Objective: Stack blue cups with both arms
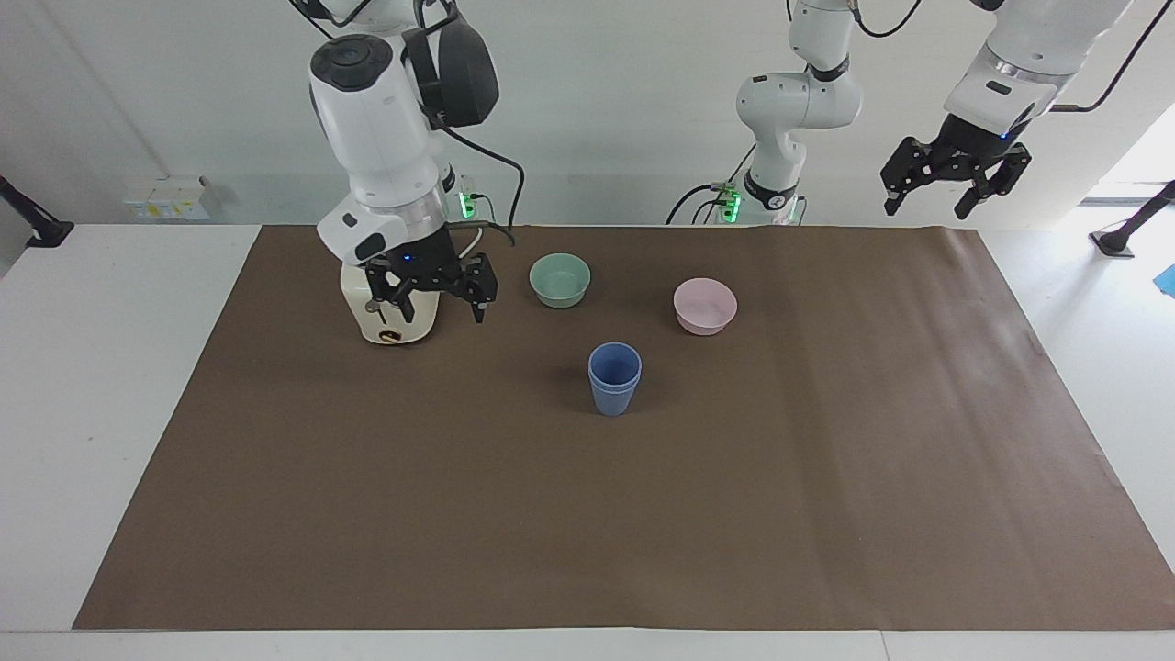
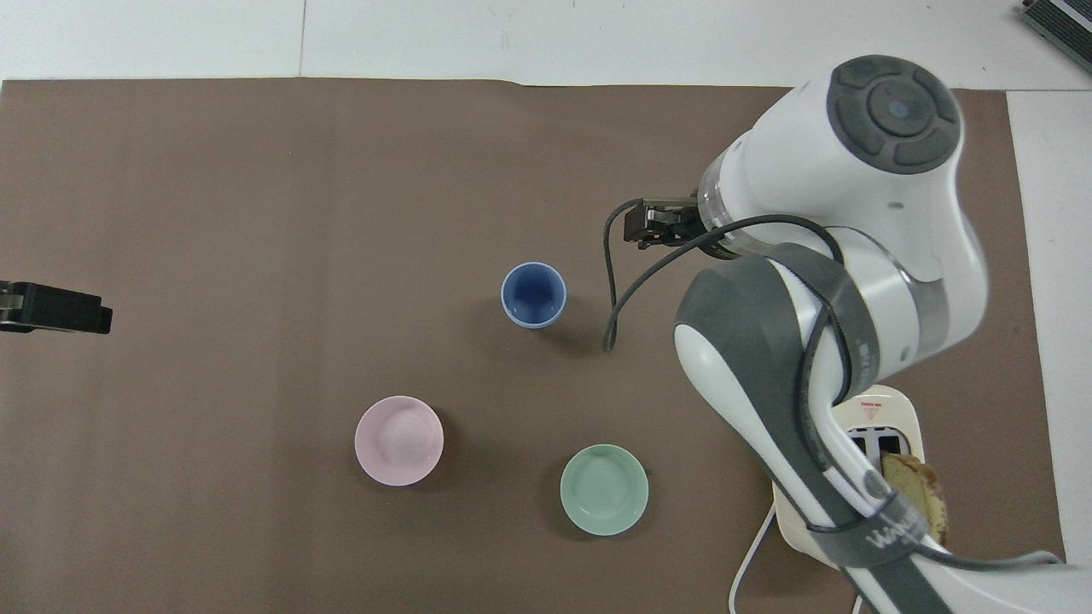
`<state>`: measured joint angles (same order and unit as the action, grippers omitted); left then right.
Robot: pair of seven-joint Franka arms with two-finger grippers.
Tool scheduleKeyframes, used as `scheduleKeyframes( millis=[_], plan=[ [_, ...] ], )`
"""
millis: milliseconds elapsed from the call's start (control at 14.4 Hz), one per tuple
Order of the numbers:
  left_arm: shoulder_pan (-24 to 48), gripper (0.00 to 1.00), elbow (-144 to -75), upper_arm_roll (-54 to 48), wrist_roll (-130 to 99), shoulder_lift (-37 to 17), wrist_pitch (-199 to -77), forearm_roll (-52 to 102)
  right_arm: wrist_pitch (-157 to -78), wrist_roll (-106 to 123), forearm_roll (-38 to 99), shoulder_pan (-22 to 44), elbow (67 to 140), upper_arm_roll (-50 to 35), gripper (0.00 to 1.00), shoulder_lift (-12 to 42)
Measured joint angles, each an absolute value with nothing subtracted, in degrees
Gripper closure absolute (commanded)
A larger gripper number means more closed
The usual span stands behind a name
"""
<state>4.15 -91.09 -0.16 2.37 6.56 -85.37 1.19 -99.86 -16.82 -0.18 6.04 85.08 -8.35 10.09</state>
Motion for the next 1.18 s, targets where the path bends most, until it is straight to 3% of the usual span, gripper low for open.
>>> scheduleKeyframes(
  millis=[557,1183],
  plan=[
    [4.1,0.00,-91.1,-0.2,2.4,6.6,-85.4,1.2,-92.1,-2.8,-0.2,-1.3,85.2,-8.3,0.00,4.1],
    [4.1,0.00,-91.1,-0.2,2.4,6.6,-85.4,1.2,-91.4,2.9,-1.0,-5.7,87.1,-8.3,0.00,2.0]
  ],
)
